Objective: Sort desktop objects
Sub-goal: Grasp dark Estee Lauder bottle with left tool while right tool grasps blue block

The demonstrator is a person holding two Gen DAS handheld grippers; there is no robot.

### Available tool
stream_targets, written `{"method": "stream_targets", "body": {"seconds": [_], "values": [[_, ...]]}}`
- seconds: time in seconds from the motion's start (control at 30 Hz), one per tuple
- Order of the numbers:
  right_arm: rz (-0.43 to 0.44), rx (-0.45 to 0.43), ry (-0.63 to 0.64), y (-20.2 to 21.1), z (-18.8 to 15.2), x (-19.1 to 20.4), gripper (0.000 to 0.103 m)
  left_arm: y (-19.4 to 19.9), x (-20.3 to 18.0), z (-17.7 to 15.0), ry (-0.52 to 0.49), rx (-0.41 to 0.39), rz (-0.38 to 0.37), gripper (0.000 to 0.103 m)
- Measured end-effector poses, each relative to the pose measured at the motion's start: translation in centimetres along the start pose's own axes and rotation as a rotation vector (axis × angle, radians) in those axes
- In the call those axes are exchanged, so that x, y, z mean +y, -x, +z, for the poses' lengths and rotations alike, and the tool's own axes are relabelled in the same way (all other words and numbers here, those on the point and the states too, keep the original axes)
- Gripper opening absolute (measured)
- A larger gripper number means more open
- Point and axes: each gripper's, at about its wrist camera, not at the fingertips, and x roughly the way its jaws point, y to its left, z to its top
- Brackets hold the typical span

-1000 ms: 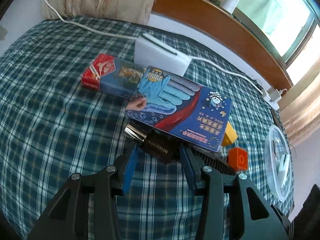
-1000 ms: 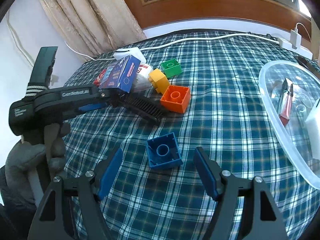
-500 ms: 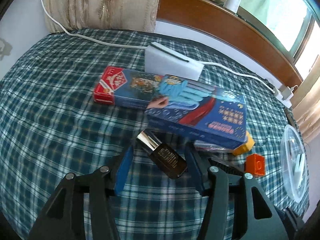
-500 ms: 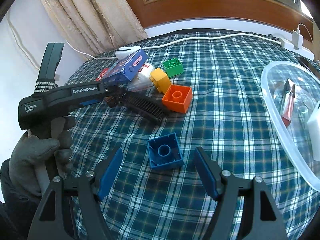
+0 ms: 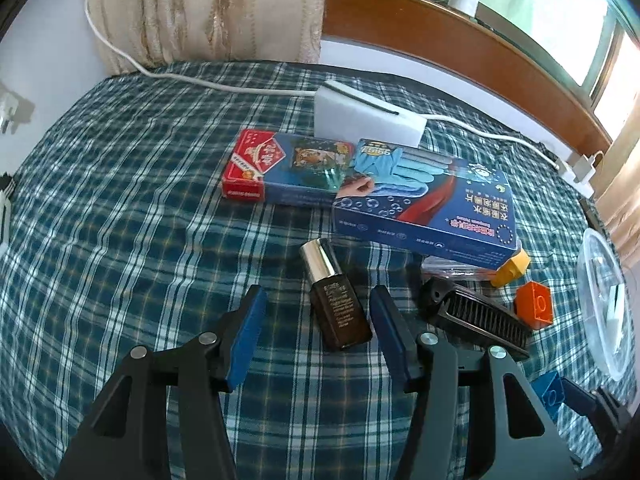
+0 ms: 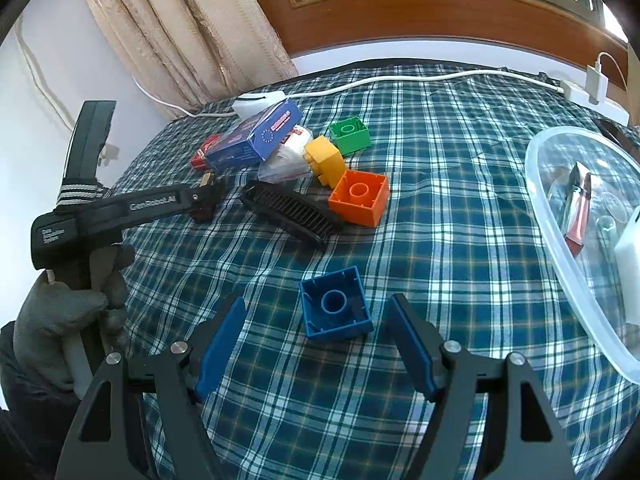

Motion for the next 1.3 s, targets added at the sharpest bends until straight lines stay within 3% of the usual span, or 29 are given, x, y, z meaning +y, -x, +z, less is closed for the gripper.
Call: {"method": "stream_targets", "body": {"seconds": [0.03,0.17,0.27,0.5,0.7,0.87,1.3], "values": [[-0.002,0.000,-0.001,0.0,0.0,0.0,0.077,-0.1,-0.1,0.1,-0.006,-0.003,-0.001,0.057],[-0.007,0.001,-0.007,0.1,0.1,-0.1,0.077,-0.3,-0.3,0.1,-0.027,-0.021,0.004,0.028],[-0.012,0.001,-0.006,0.0,0.1,-0.1,0.077,-0.3,0.1,0.0,-0.028,-0.030,-0.005,0.024],[-0.026,0.004,0.000,-0.1,0.2,-0.1,0.076,0.3,0.0,-0.7,-0.040,-0.043,-0.035,0.023],[-0.052,0.020,0.026,-0.7,0.3,0.3,0.059,1.6,-0.6,-0.9,-0.050,-0.067,-0.057,0.023],[-0.066,0.021,0.035,-0.7,0.2,0.3,0.040,2.4,-1.3,-1.1,-0.062,-0.074,-0.070,0.023],[-0.050,-0.041,-0.020,1.9,0.0,-1.0,0.039,3.9,-4.4,-1.4,-0.128,-0.090,-0.111,0.023]]}}
